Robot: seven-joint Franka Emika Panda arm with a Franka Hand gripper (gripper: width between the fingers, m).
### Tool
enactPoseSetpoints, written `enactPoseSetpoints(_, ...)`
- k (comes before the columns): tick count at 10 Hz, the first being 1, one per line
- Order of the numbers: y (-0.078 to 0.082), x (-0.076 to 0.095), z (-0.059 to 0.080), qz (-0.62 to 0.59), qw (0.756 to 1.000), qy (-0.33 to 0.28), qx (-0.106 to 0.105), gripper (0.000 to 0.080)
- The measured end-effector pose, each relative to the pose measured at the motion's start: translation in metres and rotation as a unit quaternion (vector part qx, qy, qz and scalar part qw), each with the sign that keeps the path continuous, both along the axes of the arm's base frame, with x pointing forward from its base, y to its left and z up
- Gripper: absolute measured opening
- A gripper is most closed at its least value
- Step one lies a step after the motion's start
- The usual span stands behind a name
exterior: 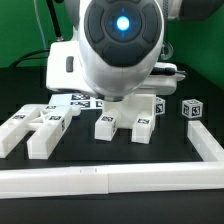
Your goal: Assemble chair
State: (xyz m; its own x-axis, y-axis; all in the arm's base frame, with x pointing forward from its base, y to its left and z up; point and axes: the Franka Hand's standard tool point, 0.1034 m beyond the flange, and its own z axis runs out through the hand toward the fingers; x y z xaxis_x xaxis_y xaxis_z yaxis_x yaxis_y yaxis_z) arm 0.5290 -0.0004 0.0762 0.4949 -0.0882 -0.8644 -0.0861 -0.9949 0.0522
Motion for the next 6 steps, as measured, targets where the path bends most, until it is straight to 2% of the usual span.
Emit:
enactPoseSetpoints(2, -0.003, 0.006, 0.0, 0.0, 1.0, -0.018, 0.002, 0.0648)
enactPoseSetpoints(4, -0.002, 0.028, 0.005, 0.003, 0.994, -0.113, 0.001, 0.0648)
enactPoseSetpoints(6, -0.005, 0.033, 0.006, -0.002, 0.984, -0.175, -0.002, 0.0648)
